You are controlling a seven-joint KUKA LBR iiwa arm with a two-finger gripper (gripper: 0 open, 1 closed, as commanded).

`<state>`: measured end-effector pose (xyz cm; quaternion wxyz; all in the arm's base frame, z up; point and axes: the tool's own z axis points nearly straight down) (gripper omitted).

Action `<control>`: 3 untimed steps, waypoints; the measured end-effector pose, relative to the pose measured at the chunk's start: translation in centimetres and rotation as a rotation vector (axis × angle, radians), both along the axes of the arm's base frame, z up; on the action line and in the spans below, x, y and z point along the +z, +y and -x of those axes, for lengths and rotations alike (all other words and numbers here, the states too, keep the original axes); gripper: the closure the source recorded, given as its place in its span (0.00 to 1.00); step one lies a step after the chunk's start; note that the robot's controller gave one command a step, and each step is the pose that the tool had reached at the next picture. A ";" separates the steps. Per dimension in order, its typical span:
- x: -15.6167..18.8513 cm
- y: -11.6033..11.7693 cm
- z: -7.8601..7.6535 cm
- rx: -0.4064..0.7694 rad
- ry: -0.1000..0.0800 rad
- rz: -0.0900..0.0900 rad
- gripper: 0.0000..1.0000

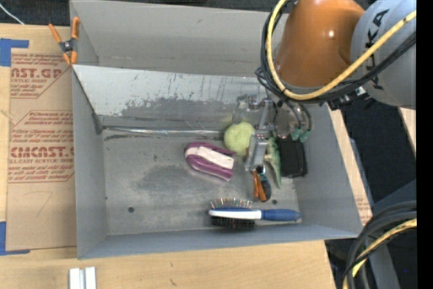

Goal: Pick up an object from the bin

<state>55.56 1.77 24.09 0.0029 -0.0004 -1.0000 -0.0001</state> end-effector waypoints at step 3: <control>-9.3 1.1 -3.0 -0.116 -0.008 -0.002 0.00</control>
Offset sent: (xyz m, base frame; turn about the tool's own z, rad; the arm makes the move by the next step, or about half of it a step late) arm 0.0318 0.0089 -0.1709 0.1026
